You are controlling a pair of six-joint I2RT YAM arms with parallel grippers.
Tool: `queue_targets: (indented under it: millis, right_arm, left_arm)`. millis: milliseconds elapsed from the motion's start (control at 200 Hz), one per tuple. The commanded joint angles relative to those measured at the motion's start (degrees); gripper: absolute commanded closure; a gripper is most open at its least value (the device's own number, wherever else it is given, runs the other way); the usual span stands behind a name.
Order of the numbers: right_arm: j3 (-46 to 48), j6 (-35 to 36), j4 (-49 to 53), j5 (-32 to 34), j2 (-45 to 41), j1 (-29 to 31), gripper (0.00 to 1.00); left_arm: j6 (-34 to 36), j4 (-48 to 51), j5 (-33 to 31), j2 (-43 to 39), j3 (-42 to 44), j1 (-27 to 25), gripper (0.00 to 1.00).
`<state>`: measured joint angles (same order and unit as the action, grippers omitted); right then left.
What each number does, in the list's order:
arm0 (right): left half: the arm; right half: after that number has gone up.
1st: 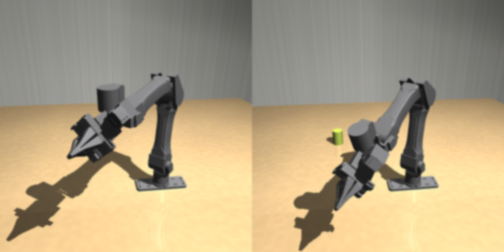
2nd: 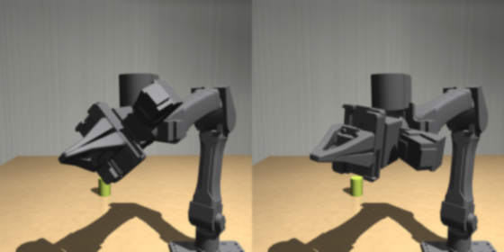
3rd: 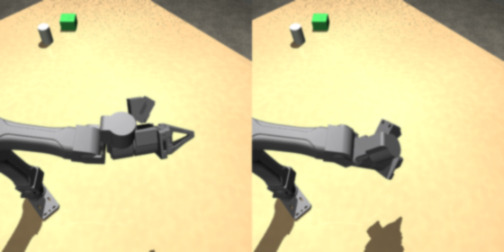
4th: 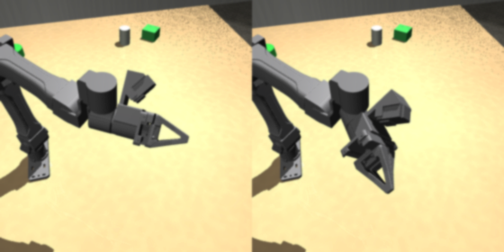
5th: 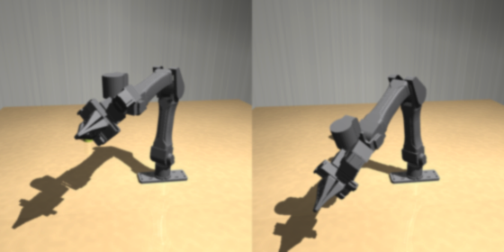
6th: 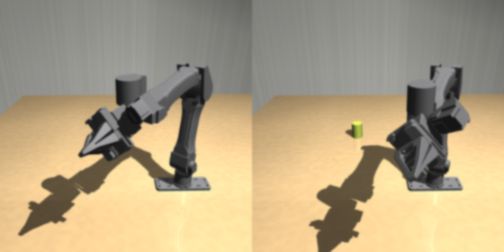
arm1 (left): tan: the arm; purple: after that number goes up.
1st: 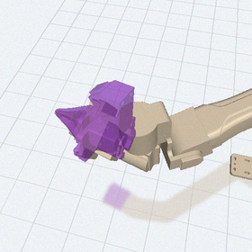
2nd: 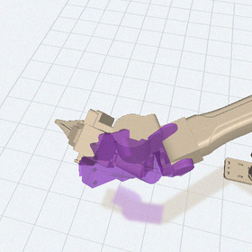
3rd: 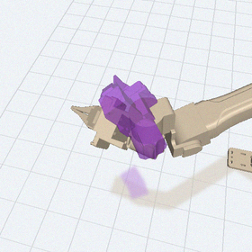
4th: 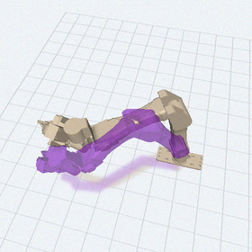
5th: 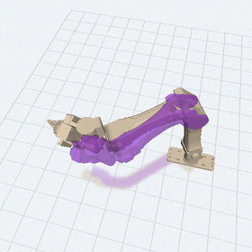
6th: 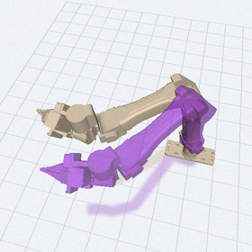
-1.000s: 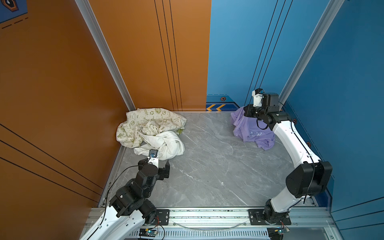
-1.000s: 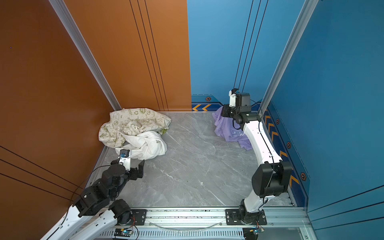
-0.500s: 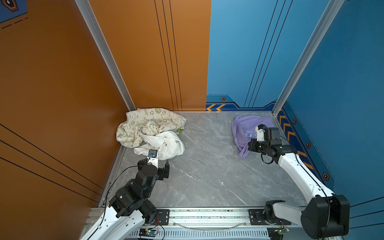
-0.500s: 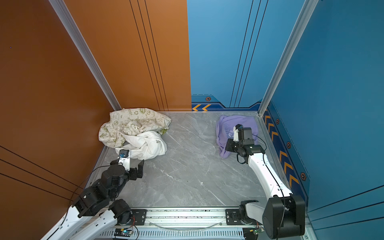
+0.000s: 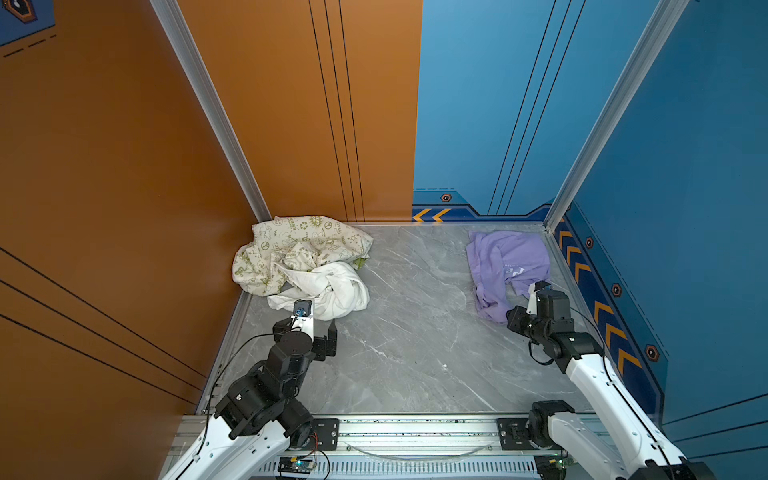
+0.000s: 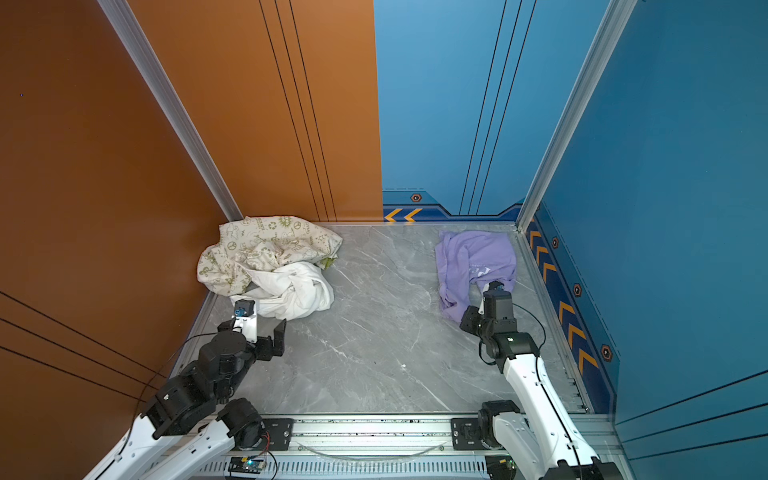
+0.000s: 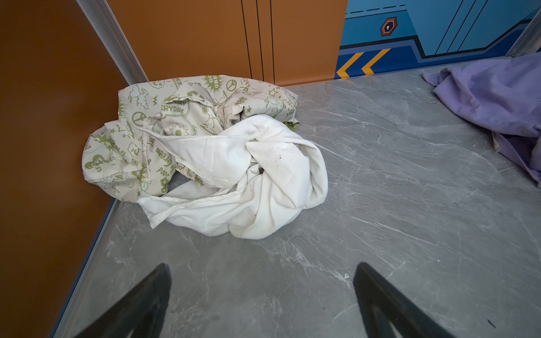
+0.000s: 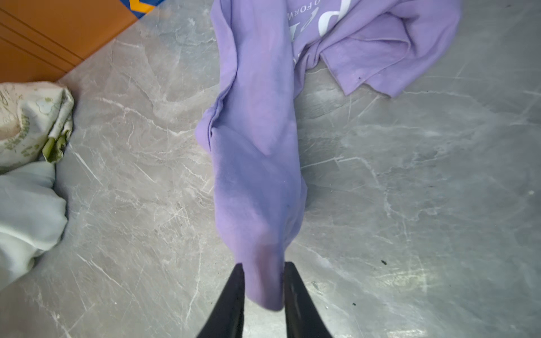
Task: Pick out a specific cloth from the pile
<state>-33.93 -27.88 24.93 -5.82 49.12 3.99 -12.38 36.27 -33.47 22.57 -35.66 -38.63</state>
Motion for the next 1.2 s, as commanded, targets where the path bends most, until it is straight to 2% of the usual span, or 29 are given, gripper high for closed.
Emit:
queue_targets:
  millis: [0, 115, 175, 280, 455, 611, 816, 1196]
  right_arm:
    - [0.0, -1.2, -1.1, 3.3, -1.9, -1.0, 0.54]
    - [-2.1, -1.8, -2.6, 4.9, -2.3, -1.3, 0.37]
    - [-3.4, -2.1, -4.8, 4.0, -1.3, -1.2, 0.31]
    - [-7.0, -2.1, -7.4, 1.6, 3.3, -0.4, 0.27]
    - [-15.2, -0.1, -5.6, -5.5, 16.3, 3.3, 0.17]
    - [-17.0, -0.2, -5.2, -9.4, 24.7, 6.4, 0.07]
    - [-13.4, -0.6, -6.3, -7.7, 28.1, 5.6, 0.03]
    - [-5.6, -2.3, -9.5, -9.2, 30.4, 1.9, 0.02]
  left_arm:
    - [-0.9, 0.7, -1.7, -0.7, 0.9, 0.3, 0.02]
    - [-0.9, 0.7, -1.6, -0.8, 0.9, 0.2, 0.02]
    - [-0.9, 0.7, -1.6, -0.8, 1.0, 0.2, 0.02]
    - [-0.8, 0.7, -1.6, -0.8, 1.0, 0.2, 0.02]
    - [-0.7, 0.7, -1.7, -1.0, 1.0, 0.3, 0.02]
    - [-0.6, 0.6, -1.9, -1.1, 1.0, 0.2, 0.02]
    - [-0.5, 0.6, -1.6, -1.3, 1.1, 0.2, 0.02]
    - [-0.2, 0.6, -1.2, -1.5, 1.2, 0.2, 0.02]
